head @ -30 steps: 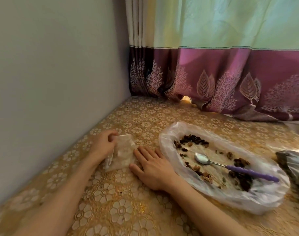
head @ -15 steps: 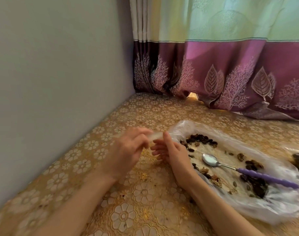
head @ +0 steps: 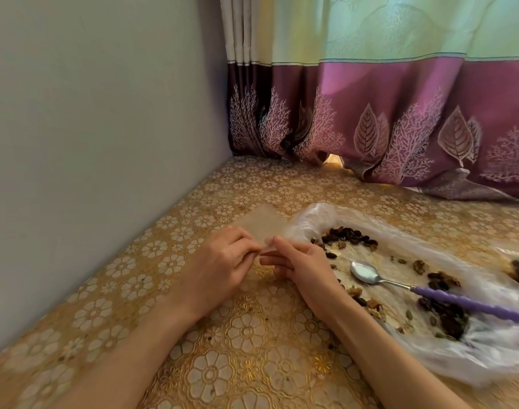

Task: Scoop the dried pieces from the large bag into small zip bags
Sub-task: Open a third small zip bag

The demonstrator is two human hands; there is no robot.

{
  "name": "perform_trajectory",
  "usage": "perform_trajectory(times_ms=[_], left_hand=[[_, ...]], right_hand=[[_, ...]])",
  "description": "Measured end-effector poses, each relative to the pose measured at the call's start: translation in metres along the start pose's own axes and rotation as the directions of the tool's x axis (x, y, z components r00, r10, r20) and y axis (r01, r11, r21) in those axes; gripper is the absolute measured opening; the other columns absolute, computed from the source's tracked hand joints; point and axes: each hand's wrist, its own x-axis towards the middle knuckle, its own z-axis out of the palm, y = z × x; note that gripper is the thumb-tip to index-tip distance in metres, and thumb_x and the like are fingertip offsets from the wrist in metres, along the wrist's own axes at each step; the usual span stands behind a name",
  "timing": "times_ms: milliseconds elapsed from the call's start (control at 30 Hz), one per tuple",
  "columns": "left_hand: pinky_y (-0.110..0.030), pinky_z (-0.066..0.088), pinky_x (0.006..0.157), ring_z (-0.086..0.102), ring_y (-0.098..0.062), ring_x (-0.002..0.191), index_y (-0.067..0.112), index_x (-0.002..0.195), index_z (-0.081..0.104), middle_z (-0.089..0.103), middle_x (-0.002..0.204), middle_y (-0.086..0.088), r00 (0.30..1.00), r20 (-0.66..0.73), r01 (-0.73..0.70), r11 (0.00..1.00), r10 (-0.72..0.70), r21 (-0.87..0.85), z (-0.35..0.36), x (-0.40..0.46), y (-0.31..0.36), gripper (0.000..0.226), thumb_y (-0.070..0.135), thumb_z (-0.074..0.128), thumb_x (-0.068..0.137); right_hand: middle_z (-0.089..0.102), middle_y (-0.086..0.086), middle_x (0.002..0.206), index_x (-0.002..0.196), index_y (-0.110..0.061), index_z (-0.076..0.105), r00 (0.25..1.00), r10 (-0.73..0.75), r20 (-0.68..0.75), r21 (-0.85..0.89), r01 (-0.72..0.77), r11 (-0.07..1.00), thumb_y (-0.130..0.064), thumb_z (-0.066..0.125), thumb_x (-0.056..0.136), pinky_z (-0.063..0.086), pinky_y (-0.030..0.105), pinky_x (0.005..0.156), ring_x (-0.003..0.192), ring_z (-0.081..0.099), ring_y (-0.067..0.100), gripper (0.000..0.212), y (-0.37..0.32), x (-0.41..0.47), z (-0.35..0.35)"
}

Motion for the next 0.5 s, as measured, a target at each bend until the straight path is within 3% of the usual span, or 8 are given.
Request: perform_trajectory(times_ms=[167,267,400,500], left_hand=[[-0.02,0.041,0.075,0.055,-0.01,0.077,0.011,0.081,0.066,0.06,0.081,0.003,0.996,-0.033,0.087,0.996,-0.087,0.009,-0.0007,0.0001,0.0014,0.013,0.006,0.074,0.073],[-0.027,0.043,0.071,0.055,-0.012,0.073,0.012,0.074,0.065,0.059,0.076,0.004,0.992,0.0,0.129,0.992,-0.129,0.006,-0.0009,0.0006,0.0033,0.014,0.009,0.078,0.07],[-0.013,0.031,0.07,0.049,-0.008,0.069,0.015,0.073,0.057,0.05,0.073,0.01,0.988,0.029,0.149,0.989,-0.149,-0.015,0.0017,0.0013,0.0044,0.018,0.015,0.075,0.073],[-0.012,0.032,0.071,0.048,-0.004,0.071,0.018,0.083,0.059,0.051,0.075,0.013,0.99,0.061,0.132,0.989,-0.129,-0.06,0.0023,0.0007,0.0053,0.019,0.036,0.06,0.08]], right_hand=[[0.071,0.003,0.068,0.079,-0.009,0.072,1.0,0.0,-0.015,-0.238,-0.003,0.971,-0.029,0.063,0.089,0.045,0.016,0.052,0.055,0.06,0.006,0.024,0.0023,0.0033,0.0027],[0.068,-0.001,0.063,0.079,-0.006,0.071,1.0,0.005,0.003,-0.219,-0.004,0.976,-0.017,0.064,0.088,0.042,0.013,0.049,0.048,0.054,0.001,0.016,0.003,0.0042,-0.0009],[0.063,-0.004,0.055,0.074,-0.007,0.07,1.0,0.028,0.005,-0.114,-0.027,0.993,-0.005,0.065,0.086,0.039,0.011,0.045,0.043,0.05,-0.001,0.013,0.0025,0.0055,-0.0033],[0.058,-0.003,0.055,0.07,-0.01,0.069,1.0,0.01,0.005,-0.119,-0.01,0.993,-0.009,0.066,0.085,0.038,0.012,0.046,0.046,0.048,0.001,0.015,0.0034,0.0061,-0.0033]])
